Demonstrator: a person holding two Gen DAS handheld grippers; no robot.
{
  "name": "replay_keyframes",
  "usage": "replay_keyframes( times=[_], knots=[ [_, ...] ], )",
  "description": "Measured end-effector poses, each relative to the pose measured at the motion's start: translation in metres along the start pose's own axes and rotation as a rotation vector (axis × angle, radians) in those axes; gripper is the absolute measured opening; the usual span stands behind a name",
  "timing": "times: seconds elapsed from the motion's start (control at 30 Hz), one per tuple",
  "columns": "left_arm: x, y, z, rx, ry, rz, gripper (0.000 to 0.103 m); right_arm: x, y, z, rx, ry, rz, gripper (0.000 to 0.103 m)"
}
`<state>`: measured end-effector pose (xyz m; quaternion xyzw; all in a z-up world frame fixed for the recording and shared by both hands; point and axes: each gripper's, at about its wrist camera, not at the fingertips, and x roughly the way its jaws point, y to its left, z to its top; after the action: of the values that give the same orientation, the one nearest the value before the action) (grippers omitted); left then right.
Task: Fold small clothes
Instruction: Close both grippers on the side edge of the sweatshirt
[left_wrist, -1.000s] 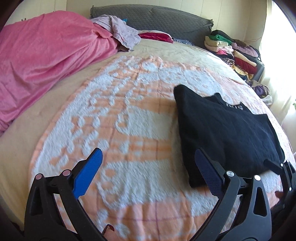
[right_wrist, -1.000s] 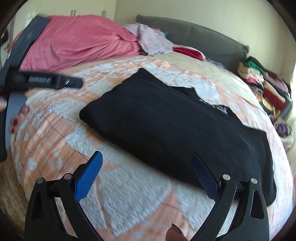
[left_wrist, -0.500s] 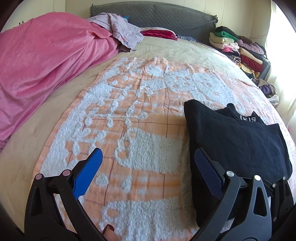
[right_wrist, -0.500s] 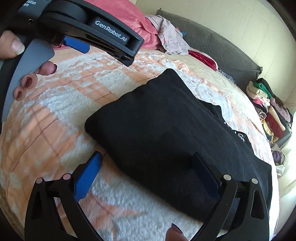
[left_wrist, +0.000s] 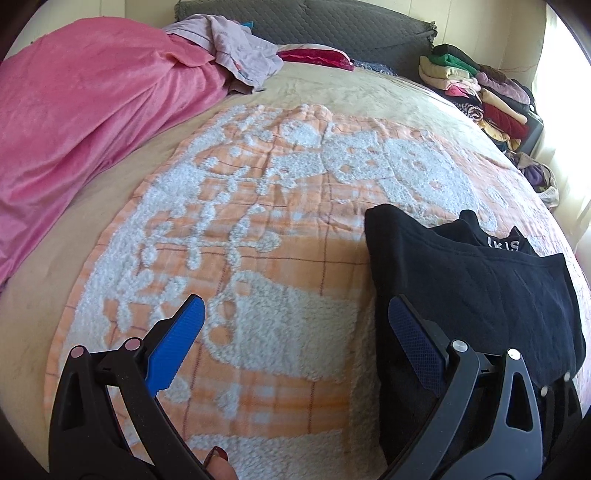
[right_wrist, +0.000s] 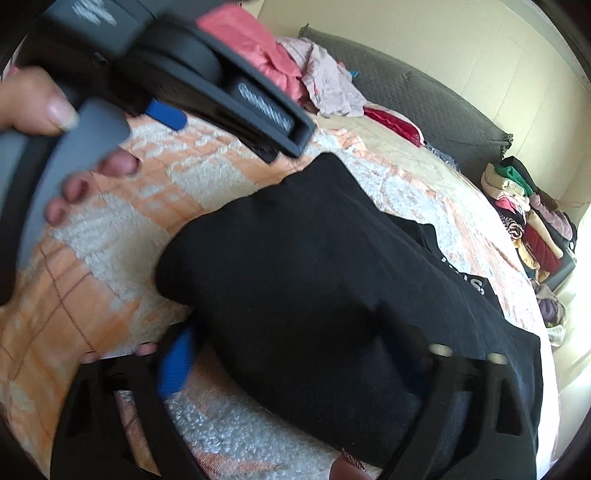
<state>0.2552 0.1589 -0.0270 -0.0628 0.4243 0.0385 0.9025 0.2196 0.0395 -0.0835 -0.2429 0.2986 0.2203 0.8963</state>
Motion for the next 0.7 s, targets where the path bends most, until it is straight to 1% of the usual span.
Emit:
replay_keyframes(
  times=[0.03,0.07,0.1,0.13,0.23,0.33,0.47,0.6,0.7],
  knots=[
    [0.001,-0.002,0.001,0.005,0.000,0.000,0.093,-0.004,-0.003,0.000,0.015,-0.016,0.007,0.063],
    [0.003,-0.005,0.002,0.009,0.002,-0.001,0.093,-0.008,-0.006,-0.001,0.029,-0.033,0.016,0.058],
    [0.004,-0.007,0.004,0.013,0.007,-0.004,0.093,-0.011,-0.008,-0.002,0.045,-0.046,0.028,0.048],
    [0.005,-0.010,0.005,0.014,0.009,-0.009,0.093,-0.013,-0.010,-0.001,0.059,-0.054,0.040,0.043],
    [0.009,-0.016,0.010,0.010,0.024,-0.038,0.093,-0.021,-0.016,-0.002,0.094,-0.083,0.103,0.012],
    [0.014,-0.020,0.014,-0.009,0.052,-0.081,0.093,-0.025,-0.015,-0.003,0.094,-0.092,0.118,0.008],
    [0.020,-0.026,0.015,-0.019,0.085,-0.123,0.093,-0.027,-0.022,-0.007,0.148,-0.099,0.162,0.007],
    [0.031,-0.029,0.014,-0.053,0.144,-0.198,0.093,-0.033,-0.027,-0.008,0.187,-0.112,0.186,0.007],
    [0.034,-0.032,0.012,-0.053,0.153,-0.206,0.093,-0.036,-0.030,-0.009,0.214,-0.118,0.202,0.007]
  ],
)
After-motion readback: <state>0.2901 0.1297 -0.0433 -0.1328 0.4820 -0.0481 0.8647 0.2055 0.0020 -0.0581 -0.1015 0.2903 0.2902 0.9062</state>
